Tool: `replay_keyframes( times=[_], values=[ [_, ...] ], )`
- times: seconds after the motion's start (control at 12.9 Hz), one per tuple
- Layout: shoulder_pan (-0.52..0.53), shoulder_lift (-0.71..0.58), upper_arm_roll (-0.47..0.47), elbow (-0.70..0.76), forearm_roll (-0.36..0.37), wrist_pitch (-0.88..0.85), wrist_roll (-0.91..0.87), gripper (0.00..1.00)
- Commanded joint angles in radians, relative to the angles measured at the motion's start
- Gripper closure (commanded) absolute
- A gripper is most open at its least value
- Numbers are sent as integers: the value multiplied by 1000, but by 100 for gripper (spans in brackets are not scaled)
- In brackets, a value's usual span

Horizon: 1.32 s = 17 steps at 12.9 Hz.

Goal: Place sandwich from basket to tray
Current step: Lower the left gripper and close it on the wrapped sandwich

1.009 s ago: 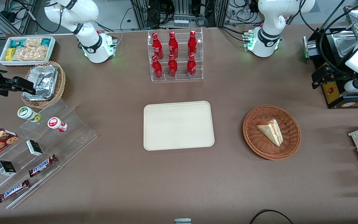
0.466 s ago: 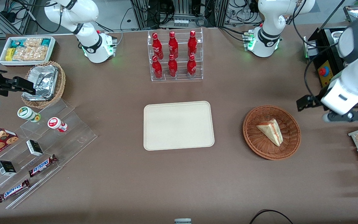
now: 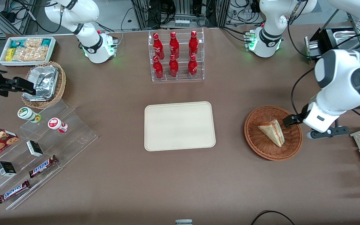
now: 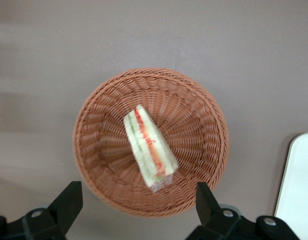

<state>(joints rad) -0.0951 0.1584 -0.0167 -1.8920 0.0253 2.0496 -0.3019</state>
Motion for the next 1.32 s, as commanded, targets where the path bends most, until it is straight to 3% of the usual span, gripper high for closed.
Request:
replay_keyframes(
  times=[0.0,0.47,1.24],
  values=[
    [-6,-25,0,-122,2,139,-127,0],
    [-6,22,1,-311,-7,437,-250,0],
    [-8,87,1,-360,-4,512,-266,0]
  ],
)
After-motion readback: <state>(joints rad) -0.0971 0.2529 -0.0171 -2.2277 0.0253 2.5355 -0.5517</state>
